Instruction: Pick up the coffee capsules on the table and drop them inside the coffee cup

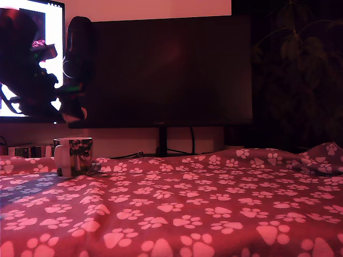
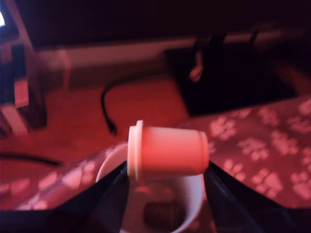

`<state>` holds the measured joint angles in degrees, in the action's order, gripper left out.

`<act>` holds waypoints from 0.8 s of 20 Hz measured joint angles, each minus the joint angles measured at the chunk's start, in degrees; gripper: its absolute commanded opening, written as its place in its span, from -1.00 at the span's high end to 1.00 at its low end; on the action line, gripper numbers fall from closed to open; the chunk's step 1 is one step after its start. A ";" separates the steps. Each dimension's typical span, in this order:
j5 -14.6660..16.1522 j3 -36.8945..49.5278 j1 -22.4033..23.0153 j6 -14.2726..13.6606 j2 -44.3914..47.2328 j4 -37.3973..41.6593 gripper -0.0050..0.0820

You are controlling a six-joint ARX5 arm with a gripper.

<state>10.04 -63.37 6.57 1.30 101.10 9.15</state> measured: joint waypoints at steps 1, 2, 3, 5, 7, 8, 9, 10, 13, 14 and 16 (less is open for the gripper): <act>-0.02 -0.63 -0.26 -0.02 0.44 -1.53 0.52; -0.02 -0.83 -0.48 -0.02 0.72 -2.25 0.52; -0.04 -0.83 -0.74 -0.02 0.74 -3.19 0.52; -0.02 -0.85 -1.16 0.00 0.74 -4.20 0.52; -0.02 -0.87 -1.29 0.00 0.74 -5.79 0.52; -0.02 -0.87 -1.38 0.00 0.74 -6.38 0.52; -0.02 -0.87 -1.38 0.00 0.74 -6.58 0.52; -0.02 -0.87 -1.38 0.00 0.74 -6.58 0.51; -0.02 -0.87 -1.38 0.00 0.74 -6.58 0.51; -0.02 -0.87 -1.38 0.00 0.74 -6.58 0.51; -0.02 -0.87 -1.38 0.00 0.74 -6.58 0.51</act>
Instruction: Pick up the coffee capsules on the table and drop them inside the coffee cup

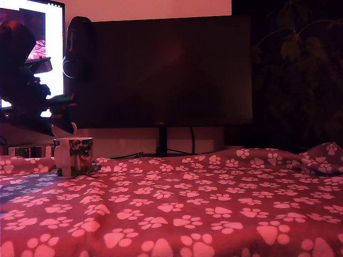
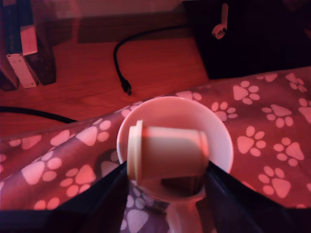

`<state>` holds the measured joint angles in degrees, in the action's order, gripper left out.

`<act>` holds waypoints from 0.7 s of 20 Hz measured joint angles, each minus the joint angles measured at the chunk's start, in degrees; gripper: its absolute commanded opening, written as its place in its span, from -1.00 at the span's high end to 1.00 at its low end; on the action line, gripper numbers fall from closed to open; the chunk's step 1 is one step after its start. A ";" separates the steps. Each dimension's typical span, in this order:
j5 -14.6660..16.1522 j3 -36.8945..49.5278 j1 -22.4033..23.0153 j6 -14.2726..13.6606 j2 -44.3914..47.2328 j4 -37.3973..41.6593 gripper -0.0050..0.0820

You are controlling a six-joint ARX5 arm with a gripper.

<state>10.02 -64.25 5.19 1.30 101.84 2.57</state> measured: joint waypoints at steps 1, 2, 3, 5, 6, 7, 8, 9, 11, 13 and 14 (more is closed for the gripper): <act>0.00 0.00 0.00 0.00 0.00 0.00 0.50; 0.00 0.00 0.00 0.00 0.00 0.00 0.49; 0.00 0.00 0.00 0.00 0.00 0.00 0.43; 0.00 0.00 0.00 0.00 0.00 0.00 0.15; 0.00 0.00 0.00 0.00 0.00 0.00 -0.01; 0.00 0.00 0.00 0.00 0.00 0.00 -0.16; 0.02 0.00 0.00 0.00 0.00 0.00 -0.30; 0.02 0.00 0.00 0.00 0.00 0.00 -0.35; 0.04 0.00 0.00 0.00 0.00 0.00 -0.35; 0.04 0.00 0.00 0.00 0.00 -0.02 -0.35; 0.04 0.00 0.00 0.00 0.00 -0.02 -0.35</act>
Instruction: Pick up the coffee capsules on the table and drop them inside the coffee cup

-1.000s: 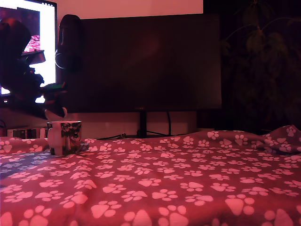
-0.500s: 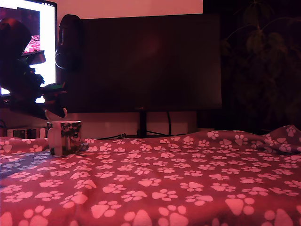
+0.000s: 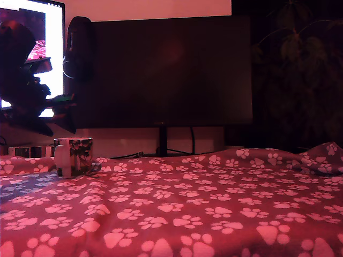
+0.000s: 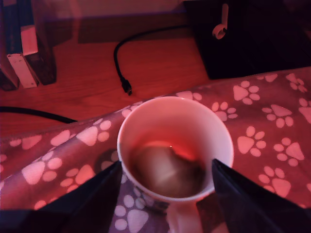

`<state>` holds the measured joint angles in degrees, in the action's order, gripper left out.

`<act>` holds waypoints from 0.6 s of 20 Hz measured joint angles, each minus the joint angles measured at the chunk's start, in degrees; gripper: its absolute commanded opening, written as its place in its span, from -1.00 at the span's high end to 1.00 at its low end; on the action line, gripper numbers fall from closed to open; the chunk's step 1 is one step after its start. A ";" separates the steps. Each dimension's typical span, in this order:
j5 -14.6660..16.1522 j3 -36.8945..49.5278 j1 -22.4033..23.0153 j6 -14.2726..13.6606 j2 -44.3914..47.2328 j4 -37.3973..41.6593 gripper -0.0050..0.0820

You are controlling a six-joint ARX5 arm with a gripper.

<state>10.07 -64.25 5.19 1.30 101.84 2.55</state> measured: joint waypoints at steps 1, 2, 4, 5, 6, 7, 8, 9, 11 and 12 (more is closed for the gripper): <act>0.02 0.00 0.00 0.00 0.00 0.00 -0.35; 0.02 0.00 0.00 0.00 0.00 0.00 -0.34; 0.11 0.00 0.00 0.00 0.00 0.00 -0.33; 0.48 0.00 0.00 -0.02 0.00 0.00 -0.30; 1.22 0.00 0.00 -0.02 0.00 -0.02 -0.23; 2.34 0.00 0.00 0.00 0.00 -0.07 -0.13; 3.34 0.00 0.00 0.00 -0.02 -0.09 0.03; 3.76 0.00 0.00 -0.02 -0.02 -0.31 0.25; 4.66 0.00 0.00 -0.02 -0.46 -1.25 0.76; 5.09 0.00 0.00 -0.02 -0.98 -1.66 0.89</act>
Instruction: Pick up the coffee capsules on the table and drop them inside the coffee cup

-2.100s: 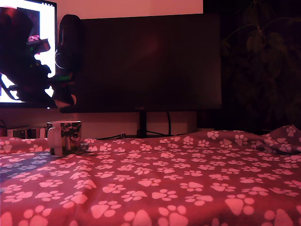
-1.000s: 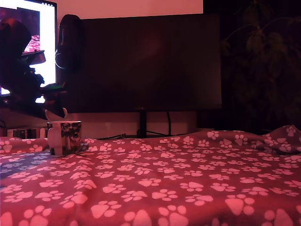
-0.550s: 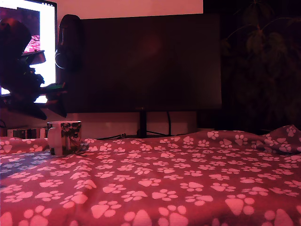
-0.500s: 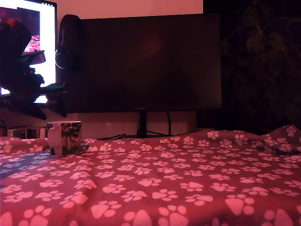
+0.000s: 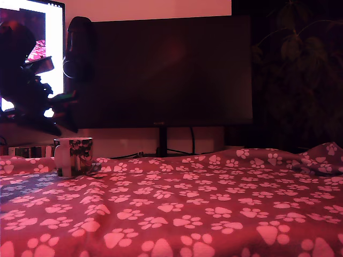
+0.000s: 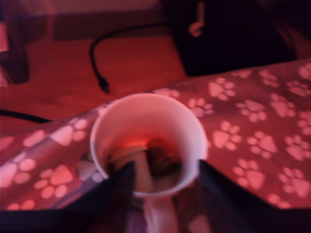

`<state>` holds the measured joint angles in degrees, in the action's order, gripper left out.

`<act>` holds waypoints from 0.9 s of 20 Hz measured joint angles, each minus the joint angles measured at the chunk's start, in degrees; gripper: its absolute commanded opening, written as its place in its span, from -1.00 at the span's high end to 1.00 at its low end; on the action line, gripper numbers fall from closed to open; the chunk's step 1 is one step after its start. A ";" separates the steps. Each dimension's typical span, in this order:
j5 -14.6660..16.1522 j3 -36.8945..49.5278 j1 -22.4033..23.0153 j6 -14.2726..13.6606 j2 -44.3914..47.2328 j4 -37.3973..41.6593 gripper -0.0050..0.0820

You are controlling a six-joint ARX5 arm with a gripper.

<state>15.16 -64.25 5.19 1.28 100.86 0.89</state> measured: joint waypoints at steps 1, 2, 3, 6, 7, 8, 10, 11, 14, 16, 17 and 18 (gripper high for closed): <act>0.50 0.00 0.00 -0.04 -0.81 -0.48 0.92; 0.85 0.00 0.00 -0.87 -1.84 -0.90 0.92; 0.90 0.00 0.00 -1.07 -3.02 -1.14 0.92; 0.90 -0.07 0.00 -1.62 -6.40 -2.71 0.92; 0.92 -0.09 0.00 -1.62 -7.37 -3.50 0.92; 0.94 -0.15 0.00 -1.66 -8.07 -4.04 0.92; 0.92 -0.15 0.00 -1.77 -9.07 -5.03 0.92; 0.92 -0.13 0.00 -1.86 -9.62 -5.16 0.92; 0.92 1.40 0.00 -1.88 -12.74 -4.98 0.92; 0.92 4.48 0.00 -1.88 -15.98 -3.67 0.92; 0.87 5.99 0.00 -1.88 -17.33 -3.43 0.92; 0.85 7.48 0.00 -1.88 -18.36 -2.93 0.92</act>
<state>16.01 -56.77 5.19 -0.60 82.50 -2.04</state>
